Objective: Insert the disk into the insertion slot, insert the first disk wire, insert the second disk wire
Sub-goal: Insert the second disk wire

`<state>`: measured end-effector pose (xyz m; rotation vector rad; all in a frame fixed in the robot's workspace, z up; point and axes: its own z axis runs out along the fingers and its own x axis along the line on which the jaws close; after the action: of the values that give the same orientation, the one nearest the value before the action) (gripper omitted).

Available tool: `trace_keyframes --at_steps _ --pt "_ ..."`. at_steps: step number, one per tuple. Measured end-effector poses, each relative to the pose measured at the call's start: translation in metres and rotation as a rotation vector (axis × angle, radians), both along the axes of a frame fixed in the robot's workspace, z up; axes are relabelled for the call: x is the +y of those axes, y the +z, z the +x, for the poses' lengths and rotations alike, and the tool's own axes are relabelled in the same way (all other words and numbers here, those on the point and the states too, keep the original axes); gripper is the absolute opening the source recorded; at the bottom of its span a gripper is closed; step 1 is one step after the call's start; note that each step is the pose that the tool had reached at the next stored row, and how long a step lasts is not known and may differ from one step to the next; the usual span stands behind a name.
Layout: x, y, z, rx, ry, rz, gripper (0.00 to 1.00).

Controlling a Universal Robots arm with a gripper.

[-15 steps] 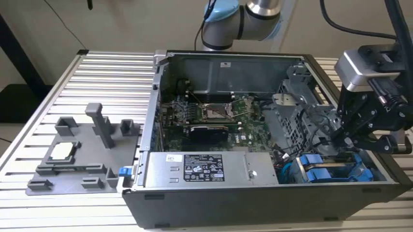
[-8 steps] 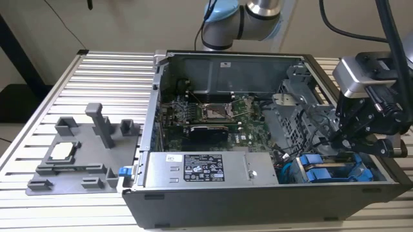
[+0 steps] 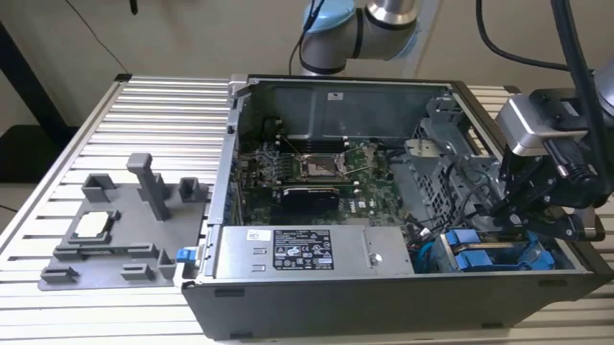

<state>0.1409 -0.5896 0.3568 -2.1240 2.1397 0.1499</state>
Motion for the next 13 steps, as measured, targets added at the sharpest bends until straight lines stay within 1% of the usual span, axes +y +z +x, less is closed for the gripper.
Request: trace_keyframes --at_steps 3,9,13 --pt "-0.0004 -0.0035 0.0004 0.0000 0.000 0.0000 0.16" --pt "-0.0011 -0.0082 0.0010 0.0000 0.000 0.0006 0.16" --pt "-0.0012 -0.0114 0.0012 0.0000 0.000 0.0032 0.16"
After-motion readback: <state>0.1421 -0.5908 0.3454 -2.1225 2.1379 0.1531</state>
